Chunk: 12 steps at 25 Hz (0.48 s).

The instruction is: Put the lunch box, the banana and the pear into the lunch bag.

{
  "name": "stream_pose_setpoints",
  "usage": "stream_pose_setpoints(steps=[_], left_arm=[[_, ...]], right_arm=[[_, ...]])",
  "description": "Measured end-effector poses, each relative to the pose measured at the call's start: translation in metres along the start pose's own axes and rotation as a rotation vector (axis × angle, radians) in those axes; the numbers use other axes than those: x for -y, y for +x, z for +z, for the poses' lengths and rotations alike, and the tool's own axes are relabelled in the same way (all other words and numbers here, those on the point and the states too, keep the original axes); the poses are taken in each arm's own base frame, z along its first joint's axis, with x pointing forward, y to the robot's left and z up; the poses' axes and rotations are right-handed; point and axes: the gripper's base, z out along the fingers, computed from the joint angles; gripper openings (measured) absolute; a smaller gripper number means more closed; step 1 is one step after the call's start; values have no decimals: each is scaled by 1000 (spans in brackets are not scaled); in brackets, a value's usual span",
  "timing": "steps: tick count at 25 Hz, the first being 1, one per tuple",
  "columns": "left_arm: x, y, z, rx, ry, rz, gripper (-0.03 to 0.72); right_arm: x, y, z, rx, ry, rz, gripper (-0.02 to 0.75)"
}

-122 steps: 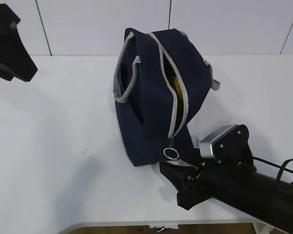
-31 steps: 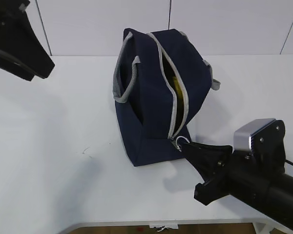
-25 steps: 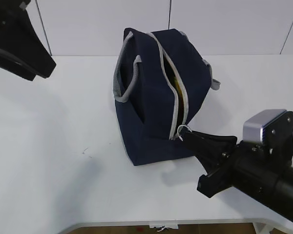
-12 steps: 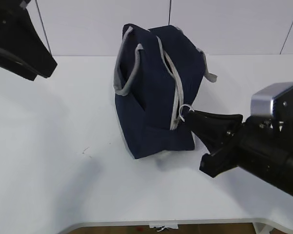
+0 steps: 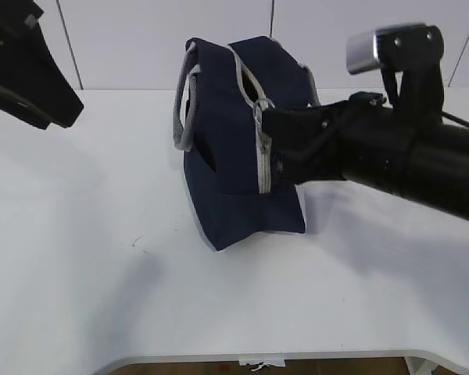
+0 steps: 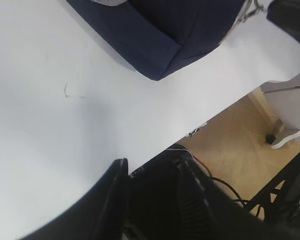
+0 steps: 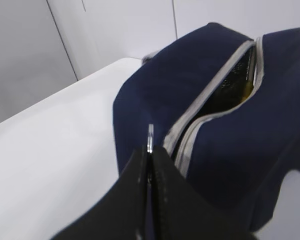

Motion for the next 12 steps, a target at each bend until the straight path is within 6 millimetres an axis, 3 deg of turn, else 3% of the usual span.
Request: stream_pose_setpoints(steps=[12], left_arm=[[0,0,0,-1,-4,94,263]], right_arm=[[3,-67,19,-24,80,53,1]])
